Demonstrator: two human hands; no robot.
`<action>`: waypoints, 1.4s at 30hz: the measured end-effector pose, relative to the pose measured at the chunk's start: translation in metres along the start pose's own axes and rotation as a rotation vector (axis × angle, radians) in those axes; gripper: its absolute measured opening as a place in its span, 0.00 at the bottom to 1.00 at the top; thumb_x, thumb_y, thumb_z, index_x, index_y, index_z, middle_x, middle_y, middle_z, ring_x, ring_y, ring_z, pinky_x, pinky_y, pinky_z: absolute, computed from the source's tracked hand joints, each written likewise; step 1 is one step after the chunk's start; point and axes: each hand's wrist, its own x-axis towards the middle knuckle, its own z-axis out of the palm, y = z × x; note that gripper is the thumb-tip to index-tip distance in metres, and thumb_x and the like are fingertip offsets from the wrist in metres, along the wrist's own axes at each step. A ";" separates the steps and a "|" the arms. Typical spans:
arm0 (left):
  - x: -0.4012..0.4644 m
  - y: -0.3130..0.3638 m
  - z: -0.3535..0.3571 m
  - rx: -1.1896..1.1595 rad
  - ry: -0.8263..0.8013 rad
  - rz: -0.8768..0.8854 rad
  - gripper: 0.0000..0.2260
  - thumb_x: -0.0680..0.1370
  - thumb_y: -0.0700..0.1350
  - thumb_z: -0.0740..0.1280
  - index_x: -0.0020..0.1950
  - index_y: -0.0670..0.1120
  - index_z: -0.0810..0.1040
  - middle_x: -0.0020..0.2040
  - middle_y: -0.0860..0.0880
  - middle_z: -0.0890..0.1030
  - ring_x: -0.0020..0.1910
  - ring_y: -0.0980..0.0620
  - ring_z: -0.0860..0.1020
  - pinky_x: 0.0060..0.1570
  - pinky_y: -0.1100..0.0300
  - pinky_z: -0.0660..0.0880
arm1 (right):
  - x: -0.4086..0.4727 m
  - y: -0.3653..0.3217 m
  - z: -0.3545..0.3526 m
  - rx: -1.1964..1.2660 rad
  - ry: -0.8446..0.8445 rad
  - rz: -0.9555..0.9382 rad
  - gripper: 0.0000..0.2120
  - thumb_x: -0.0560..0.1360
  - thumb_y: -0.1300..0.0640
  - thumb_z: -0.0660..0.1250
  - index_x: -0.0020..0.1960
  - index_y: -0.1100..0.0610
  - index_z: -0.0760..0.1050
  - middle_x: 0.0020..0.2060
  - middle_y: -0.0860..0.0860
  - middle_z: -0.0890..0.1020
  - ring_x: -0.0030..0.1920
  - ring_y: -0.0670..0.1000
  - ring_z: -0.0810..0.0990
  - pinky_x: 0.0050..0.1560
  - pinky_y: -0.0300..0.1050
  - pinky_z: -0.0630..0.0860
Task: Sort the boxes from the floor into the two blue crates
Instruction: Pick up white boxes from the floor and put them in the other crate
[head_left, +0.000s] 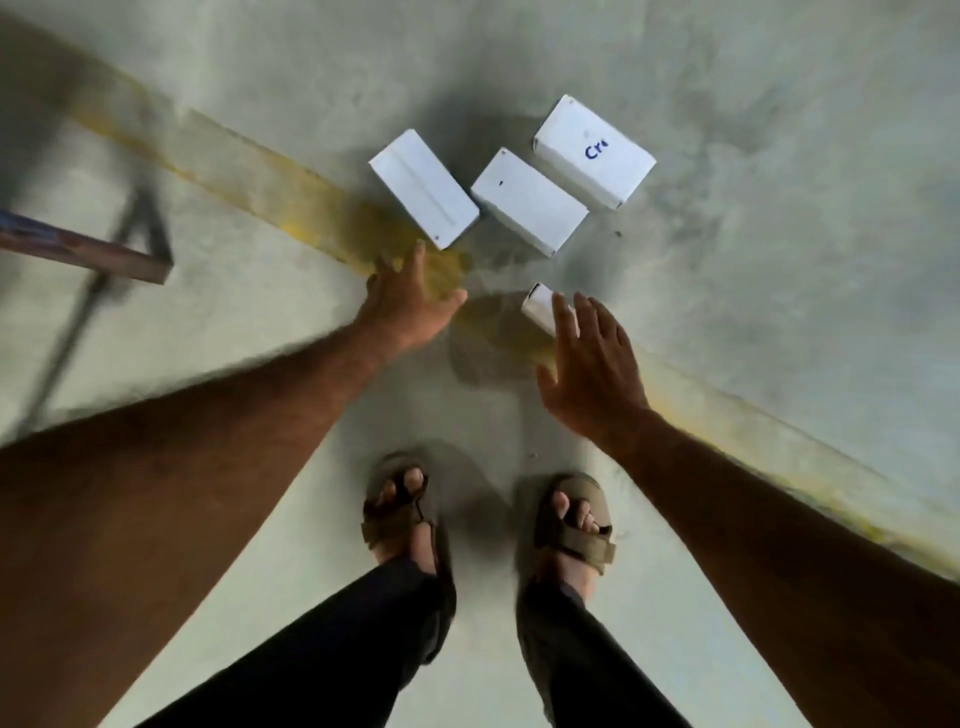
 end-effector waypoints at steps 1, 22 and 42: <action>0.029 -0.007 0.014 -0.065 0.009 -0.069 0.45 0.77 0.65 0.68 0.84 0.46 0.49 0.82 0.35 0.52 0.81 0.35 0.54 0.77 0.43 0.59 | 0.016 0.006 0.023 -0.001 -0.006 0.013 0.40 0.78 0.46 0.67 0.82 0.60 0.53 0.78 0.63 0.62 0.78 0.63 0.60 0.79 0.56 0.59; 0.183 0.001 0.046 0.061 0.261 0.045 0.67 0.59 0.59 0.85 0.83 0.58 0.40 0.81 0.38 0.34 0.82 0.37 0.48 0.79 0.50 0.57 | 0.122 0.035 0.091 0.079 0.060 -0.033 0.48 0.80 0.50 0.69 0.84 0.52 0.38 0.64 0.60 0.75 0.58 0.61 0.78 0.53 0.61 0.79; 0.127 0.024 0.097 -0.401 0.053 -0.287 0.56 0.75 0.61 0.72 0.82 0.41 0.34 0.84 0.47 0.43 0.83 0.42 0.42 0.81 0.55 0.50 | 0.085 0.029 0.111 0.224 0.116 0.199 0.37 0.77 0.46 0.68 0.79 0.53 0.55 0.64 0.58 0.76 0.59 0.62 0.78 0.48 0.51 0.71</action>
